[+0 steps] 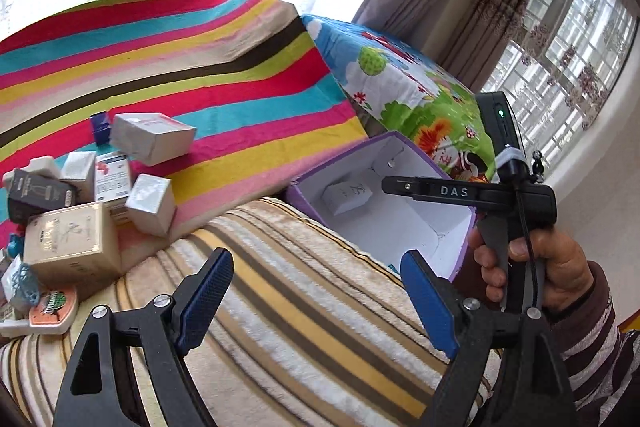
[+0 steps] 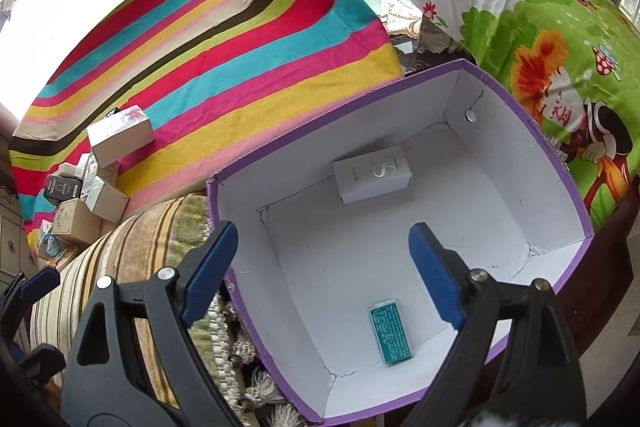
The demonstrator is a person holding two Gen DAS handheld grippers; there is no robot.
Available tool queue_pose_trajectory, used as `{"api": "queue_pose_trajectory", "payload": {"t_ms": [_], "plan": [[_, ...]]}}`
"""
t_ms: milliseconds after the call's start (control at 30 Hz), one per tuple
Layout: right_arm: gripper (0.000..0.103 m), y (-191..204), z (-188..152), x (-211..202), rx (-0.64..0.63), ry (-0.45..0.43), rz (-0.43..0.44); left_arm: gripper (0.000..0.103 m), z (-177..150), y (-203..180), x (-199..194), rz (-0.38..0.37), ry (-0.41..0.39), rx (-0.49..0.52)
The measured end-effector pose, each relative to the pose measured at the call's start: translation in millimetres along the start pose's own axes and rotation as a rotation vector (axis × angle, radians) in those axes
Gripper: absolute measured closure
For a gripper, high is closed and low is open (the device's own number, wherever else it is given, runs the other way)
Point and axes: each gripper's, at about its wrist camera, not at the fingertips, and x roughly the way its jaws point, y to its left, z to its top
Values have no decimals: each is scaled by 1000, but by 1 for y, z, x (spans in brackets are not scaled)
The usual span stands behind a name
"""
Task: Organize rigid objects
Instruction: 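Withdraw both open tools from the purple box back toward the pile, then grasp the white pink-printed box with the right tool while the left tool grasps the black DORMI box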
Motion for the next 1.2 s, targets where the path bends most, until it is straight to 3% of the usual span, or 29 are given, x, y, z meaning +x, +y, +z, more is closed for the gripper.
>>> {"api": "queue_pose_trajectory", "payload": {"t_ms": [533, 867, 1200], "plan": [[7, 102, 38, 6, -264, -51, 137, 18, 3, 137, -71, 176, -154, -288], [2, 171, 58, 36, -530, -9, 300, 25, 24, 206, -65, 213, -127, -408], [1, 203, 83, 81, -604, 56, 385, 28, 25, 257, -36, 174, -73, -535]]}}
